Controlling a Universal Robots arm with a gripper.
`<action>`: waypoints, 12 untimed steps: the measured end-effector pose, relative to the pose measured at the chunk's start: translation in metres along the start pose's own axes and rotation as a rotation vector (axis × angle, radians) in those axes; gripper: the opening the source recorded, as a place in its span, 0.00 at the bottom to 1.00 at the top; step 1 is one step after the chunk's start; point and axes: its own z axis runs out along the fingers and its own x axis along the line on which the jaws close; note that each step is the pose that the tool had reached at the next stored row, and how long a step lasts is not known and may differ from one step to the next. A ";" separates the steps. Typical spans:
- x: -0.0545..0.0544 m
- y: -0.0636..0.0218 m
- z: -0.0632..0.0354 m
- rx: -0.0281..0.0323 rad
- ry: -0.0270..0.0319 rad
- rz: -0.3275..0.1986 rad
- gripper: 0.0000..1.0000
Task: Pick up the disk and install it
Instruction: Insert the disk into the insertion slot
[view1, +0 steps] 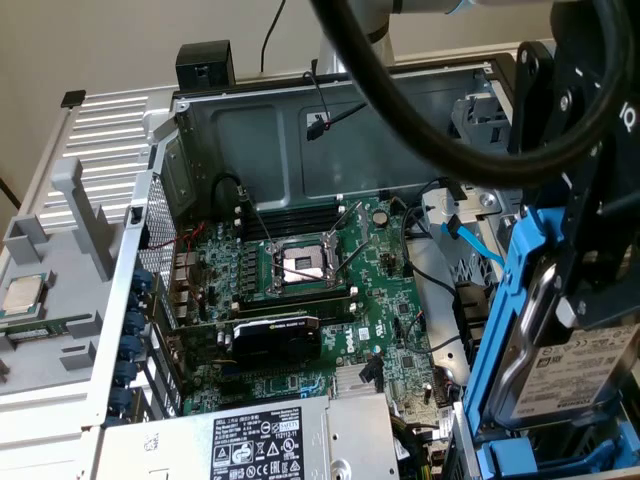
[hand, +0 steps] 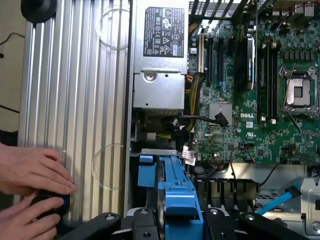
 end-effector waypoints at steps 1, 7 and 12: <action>0.000 0.0000 0.0003 0.0000 -0.0003 0.000 0.37; 0.000 -0.0002 0.0014 0.0000 -0.0026 0.000 0.37; 0.000 -0.0008 0.0021 0.0001 -0.0042 0.000 0.37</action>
